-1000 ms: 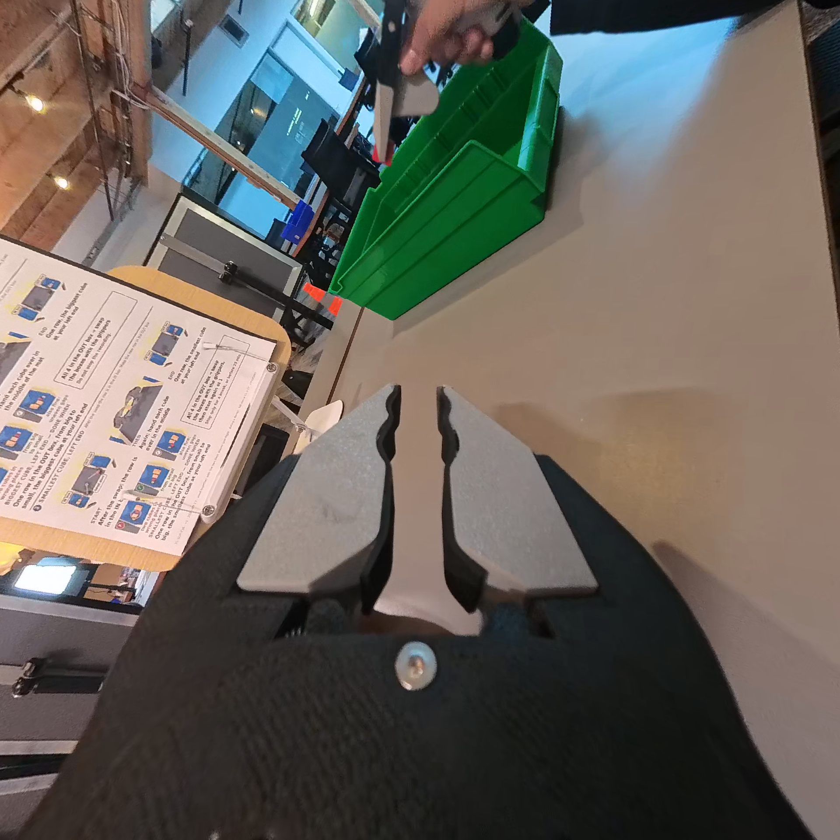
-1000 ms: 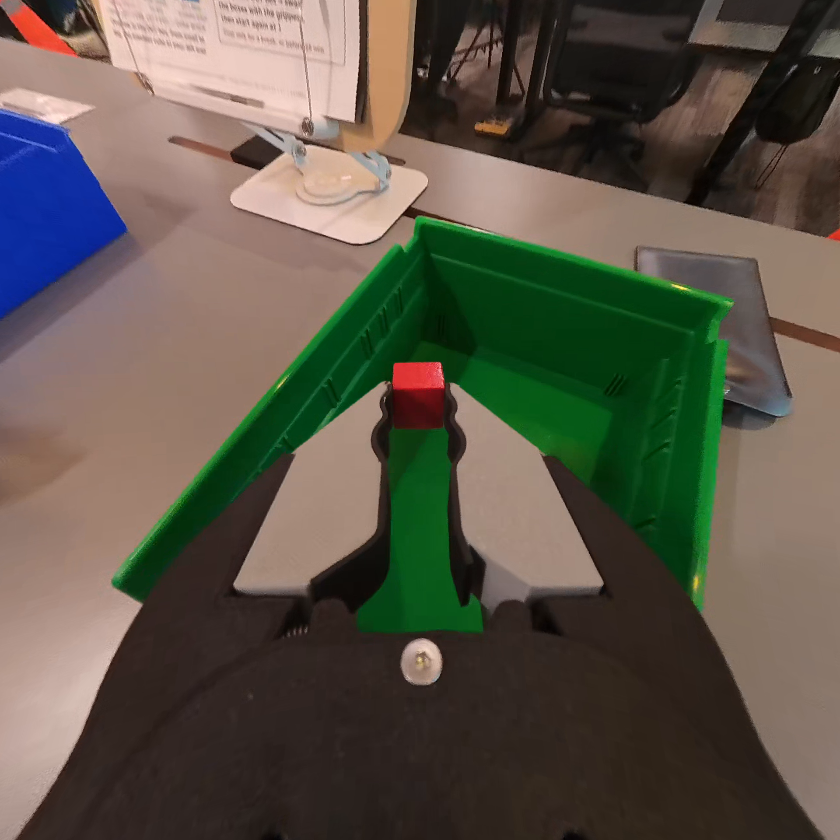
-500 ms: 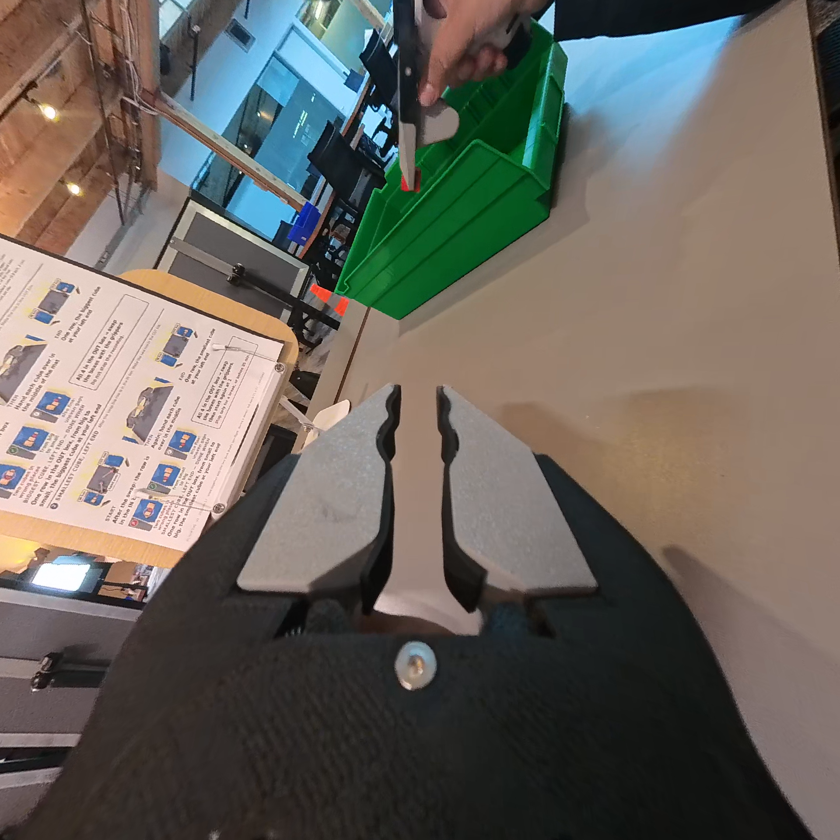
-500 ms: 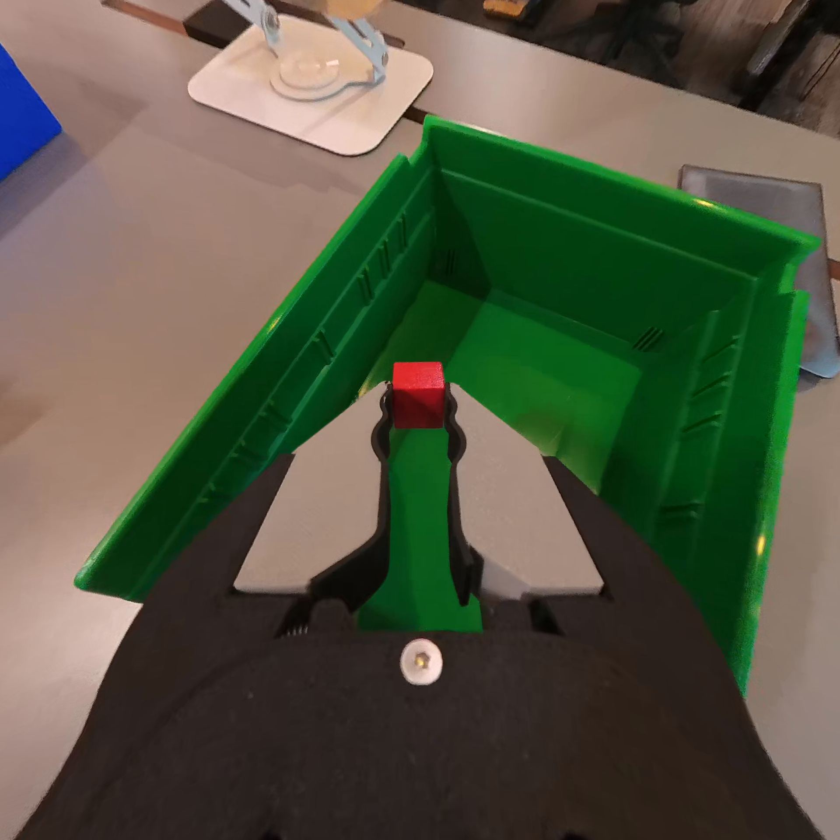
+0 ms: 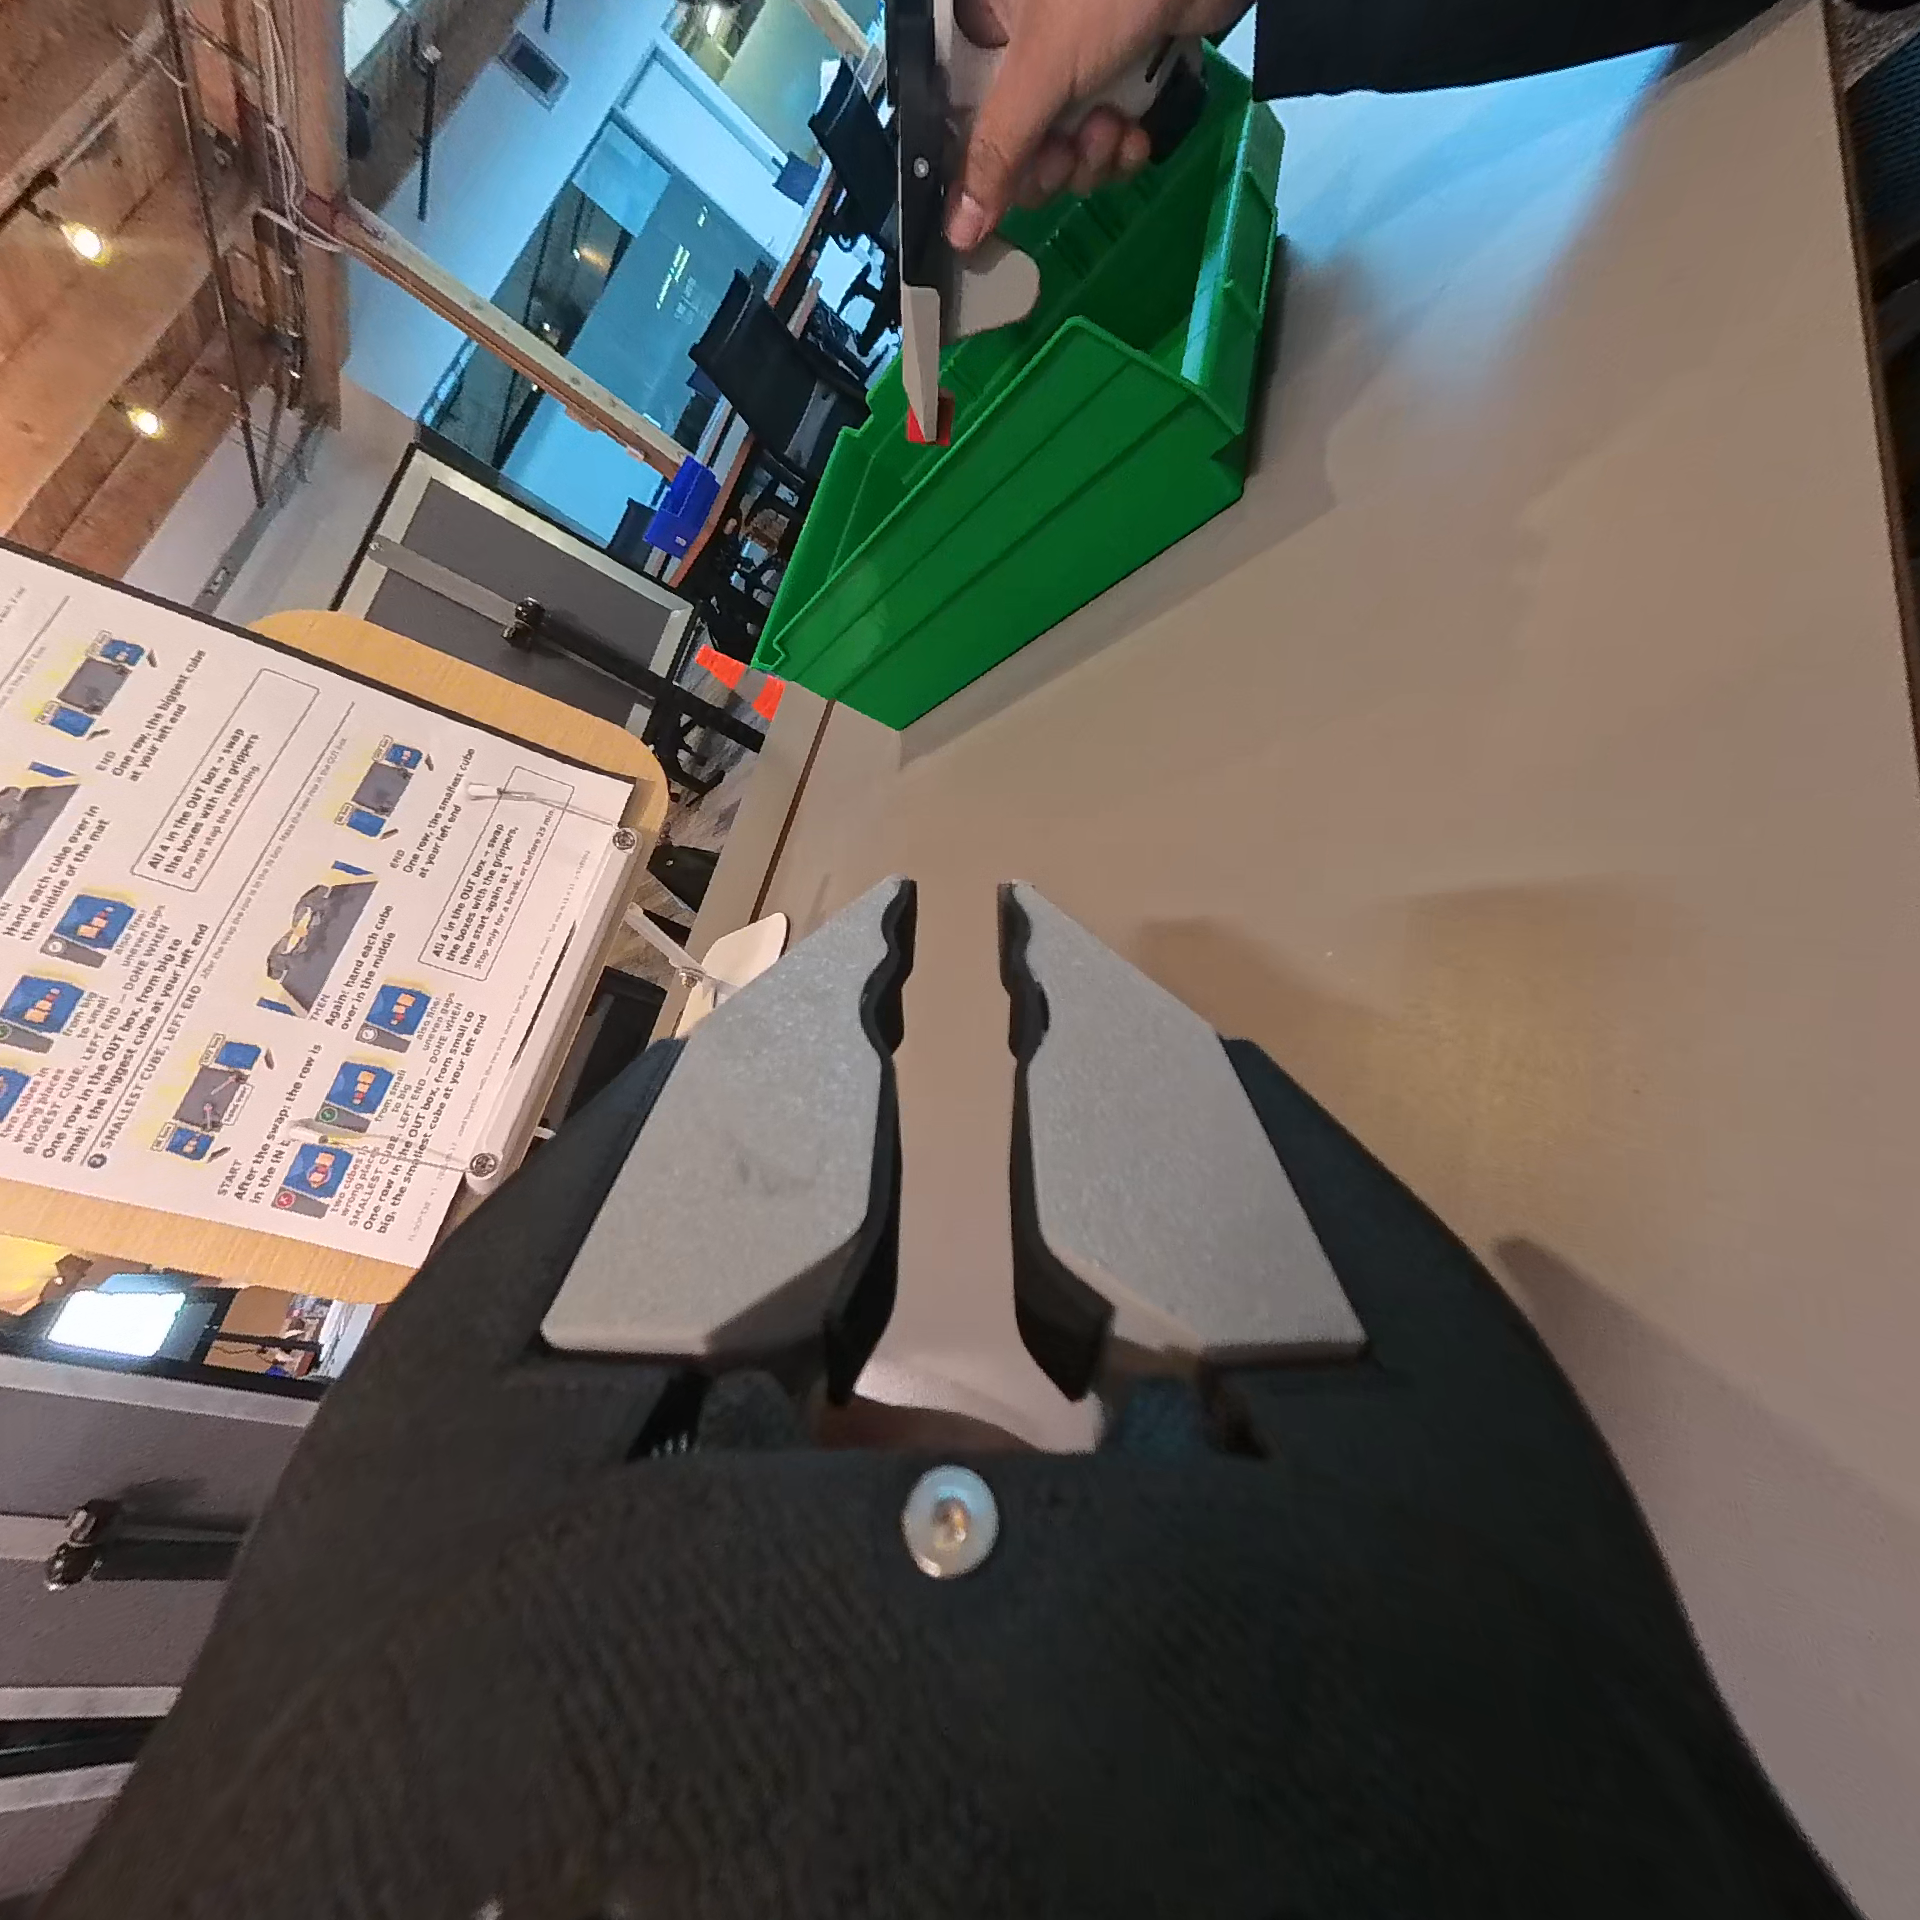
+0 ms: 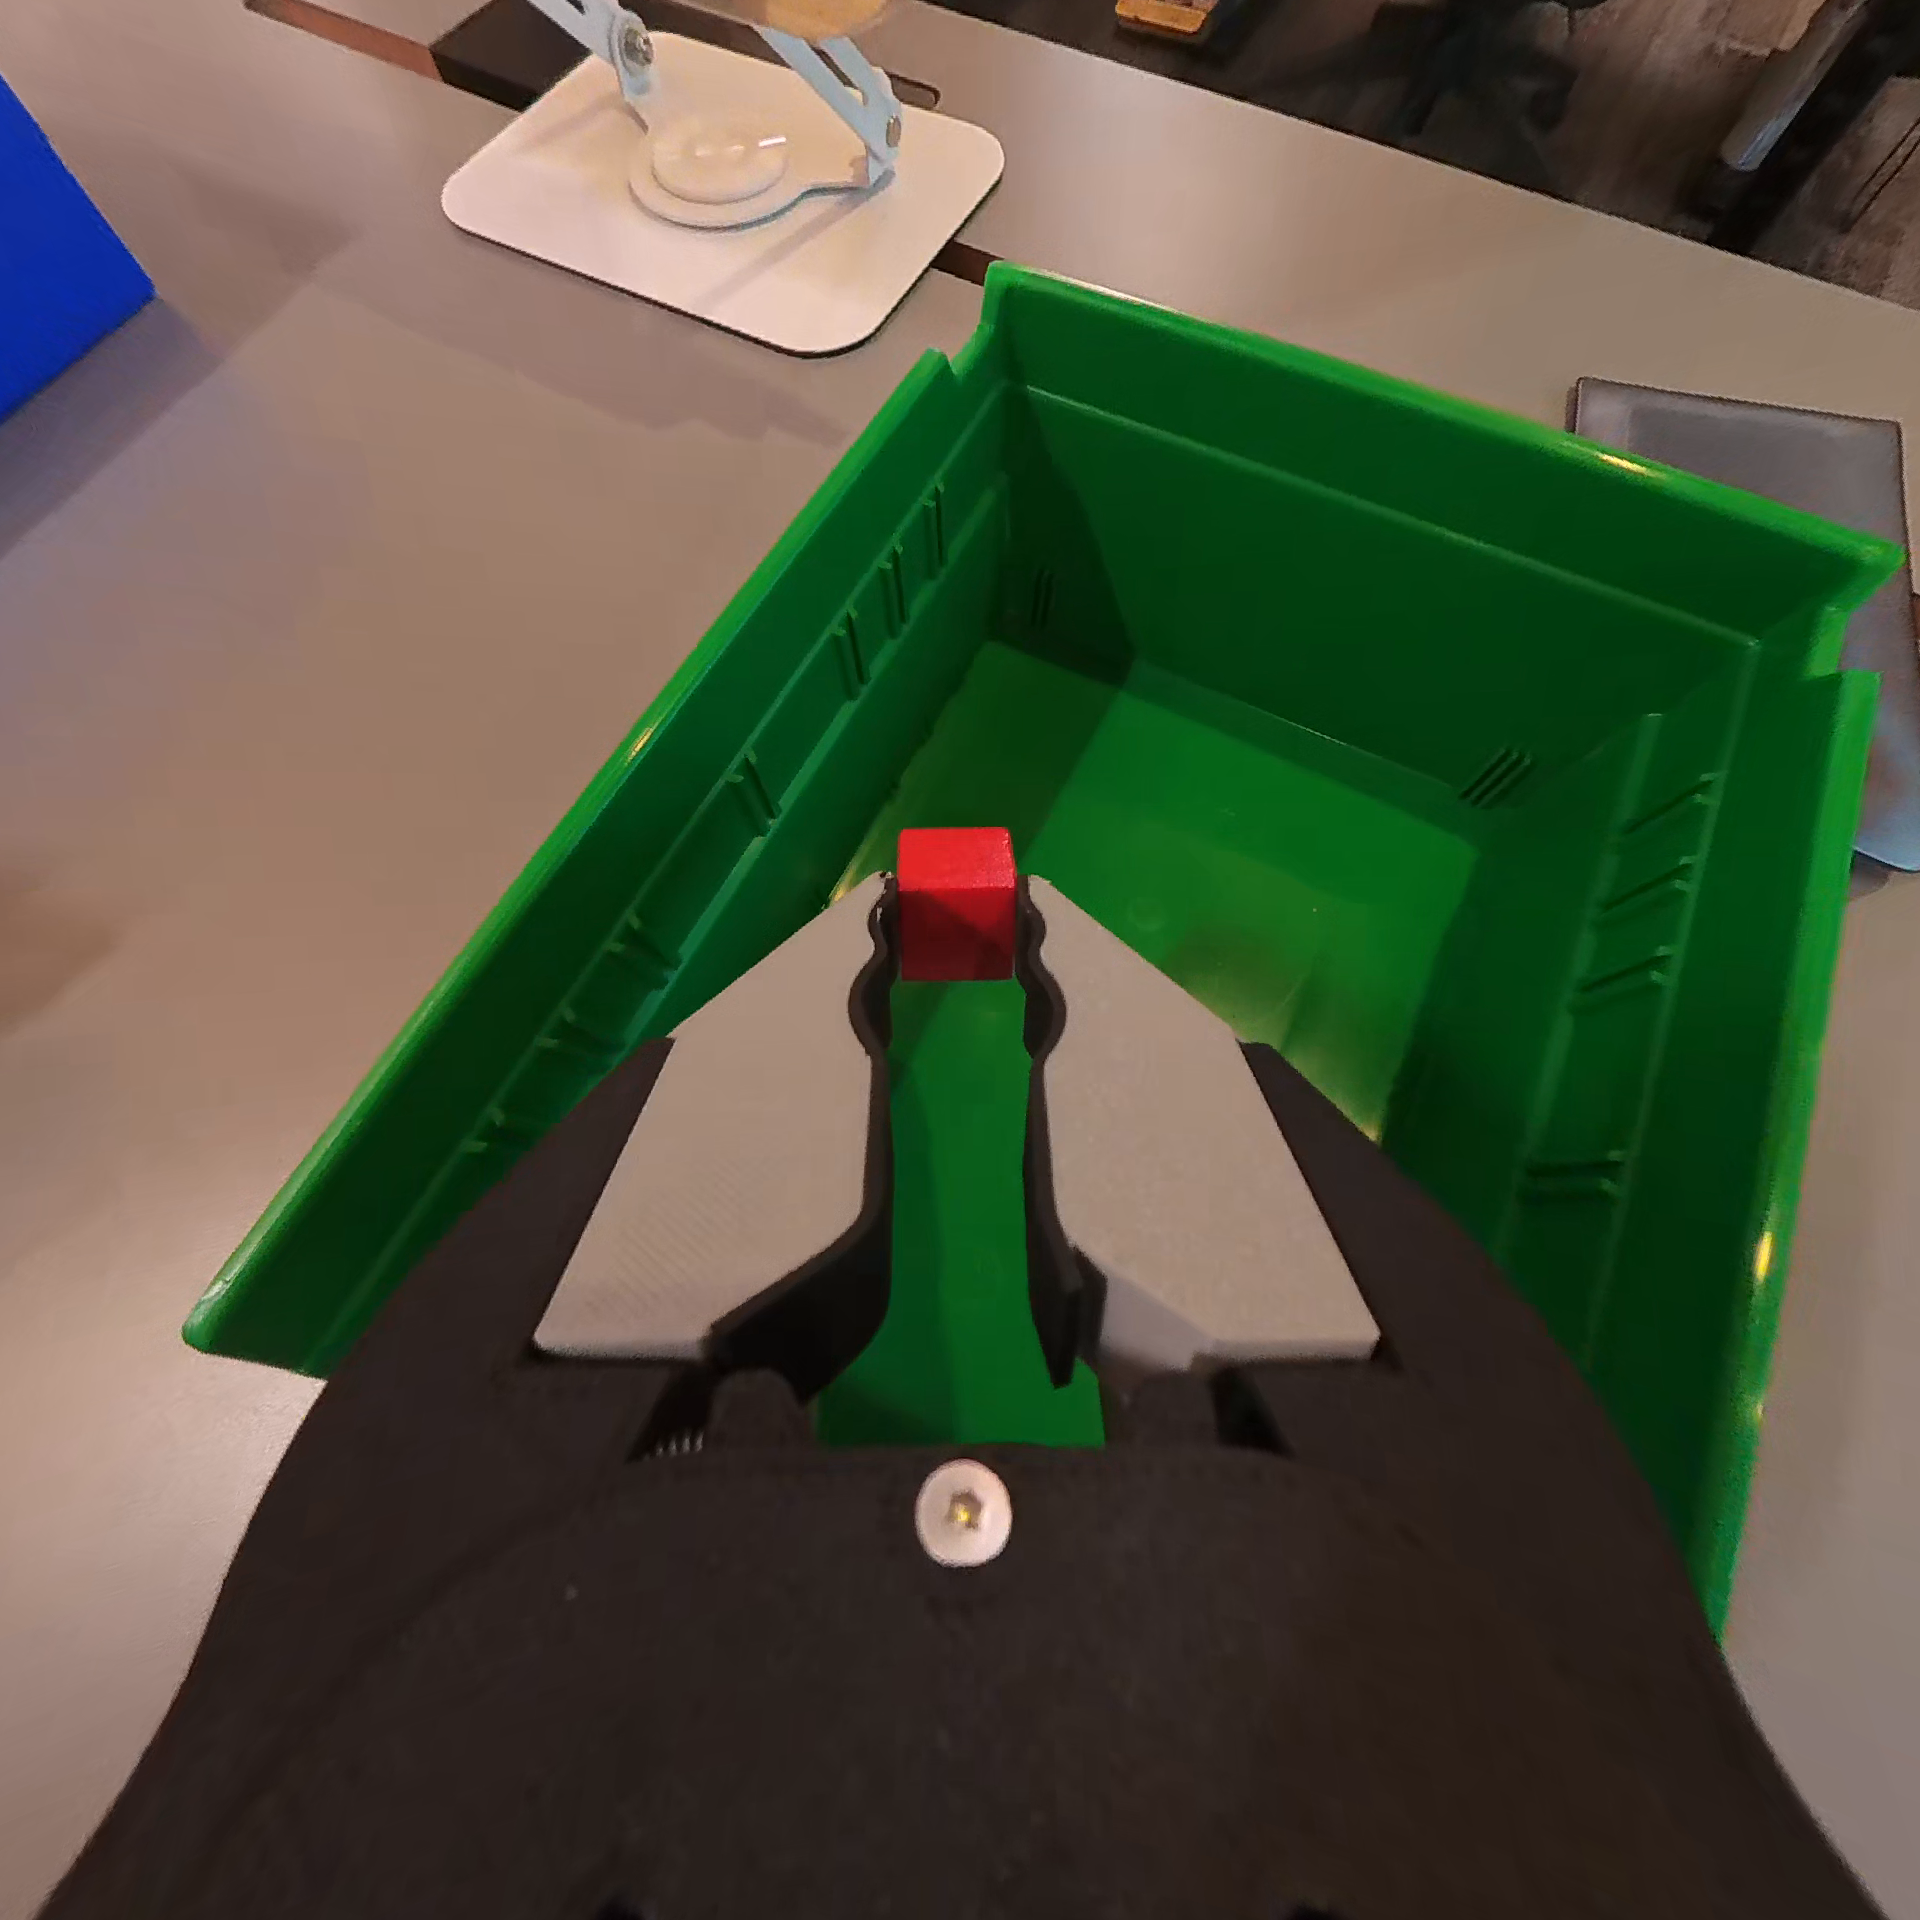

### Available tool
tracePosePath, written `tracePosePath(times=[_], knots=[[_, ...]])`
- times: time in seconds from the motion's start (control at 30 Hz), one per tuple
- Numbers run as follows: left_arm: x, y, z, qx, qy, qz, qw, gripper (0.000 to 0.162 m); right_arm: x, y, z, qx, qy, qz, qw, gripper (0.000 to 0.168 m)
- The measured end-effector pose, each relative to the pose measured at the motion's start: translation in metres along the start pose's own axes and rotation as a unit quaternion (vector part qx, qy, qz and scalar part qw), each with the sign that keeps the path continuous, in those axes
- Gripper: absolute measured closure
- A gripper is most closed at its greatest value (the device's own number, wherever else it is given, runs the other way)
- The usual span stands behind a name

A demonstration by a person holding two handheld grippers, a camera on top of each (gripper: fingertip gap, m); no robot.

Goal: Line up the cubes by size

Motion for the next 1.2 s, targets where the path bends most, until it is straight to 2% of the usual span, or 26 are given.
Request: tracePosePath(times=[0.87,1.2], knots=[[-0.002,0.001,-0.002,-0.004,0.002,0.005,1.000,0.149,-0.006,0.009,0.001,0.003,0.013,0.019,1.000,0.149],[-0.001,0.002,-0.004,-0.009,0.004,0.006,1.000,0.149,-0.016,0.032,0.012,-0.008,0.047,0.063,0.997,0.149]])
Point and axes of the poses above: each gripper's, where its closed fingertips meet, y out along the fingers, x out of its top, z = x × y across the jaws, the point moved 3 cm from there along -y, back along the fingers, and after that the axes turned 4 degrees about -y, right-handed, at the moved point
